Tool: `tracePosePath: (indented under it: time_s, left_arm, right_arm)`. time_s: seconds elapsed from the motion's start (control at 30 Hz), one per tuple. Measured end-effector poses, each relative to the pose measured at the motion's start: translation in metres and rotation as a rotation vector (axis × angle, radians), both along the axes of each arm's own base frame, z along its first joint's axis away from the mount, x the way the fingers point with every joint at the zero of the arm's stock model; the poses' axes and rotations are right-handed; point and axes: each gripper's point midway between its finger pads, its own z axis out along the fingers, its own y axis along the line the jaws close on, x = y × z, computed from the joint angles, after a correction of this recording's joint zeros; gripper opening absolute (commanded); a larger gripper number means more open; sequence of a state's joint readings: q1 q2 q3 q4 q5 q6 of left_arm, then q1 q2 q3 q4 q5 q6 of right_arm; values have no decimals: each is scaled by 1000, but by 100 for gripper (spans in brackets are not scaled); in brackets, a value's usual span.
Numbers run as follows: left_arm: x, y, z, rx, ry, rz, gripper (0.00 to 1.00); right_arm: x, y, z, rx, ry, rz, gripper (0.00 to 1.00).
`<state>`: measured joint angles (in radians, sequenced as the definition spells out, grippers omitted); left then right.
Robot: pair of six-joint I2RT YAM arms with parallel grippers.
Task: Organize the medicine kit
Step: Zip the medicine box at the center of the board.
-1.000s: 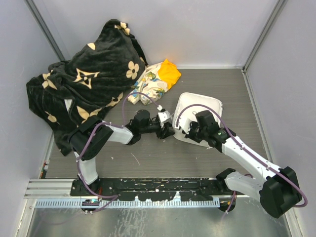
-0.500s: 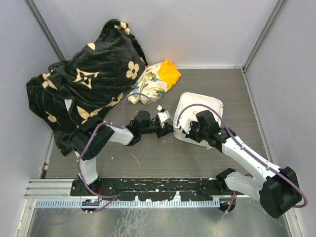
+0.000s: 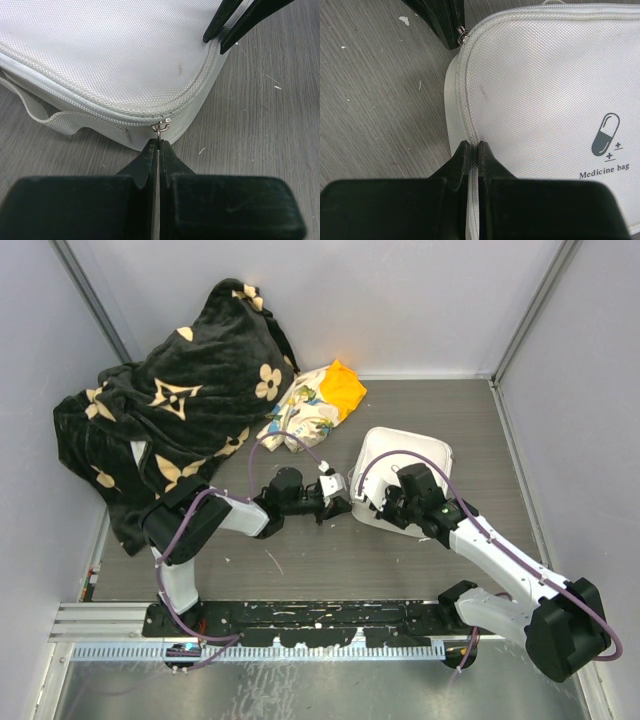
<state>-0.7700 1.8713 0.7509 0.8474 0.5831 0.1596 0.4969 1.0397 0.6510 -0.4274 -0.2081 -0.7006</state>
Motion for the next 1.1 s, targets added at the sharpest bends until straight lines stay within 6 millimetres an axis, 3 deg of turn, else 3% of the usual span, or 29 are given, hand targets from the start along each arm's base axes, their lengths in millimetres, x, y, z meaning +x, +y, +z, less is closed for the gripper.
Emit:
tracePosePath:
  time_s: [0.2,0.4,0.6,0.83,1.1]
  left_arm:
    - [1,1,1,-4,-13,-3,15]
    - [2,-1,8,-33,-1,3,16]
    - [2,-2,7,-38,14,9,15]
    - [3,-3,6,-45,26,15,1]
    - [4,-2,6,-45,30,23,0]
  right_arm:
    - [0,0,0,2,0,0,1]
    - [0,0,0,2,0,0,1]
    - [0,0,0,2,0,1,1]
    - [0,0,0,2,0,0,1]
    - [0,-1,0,1,0,-2,1]
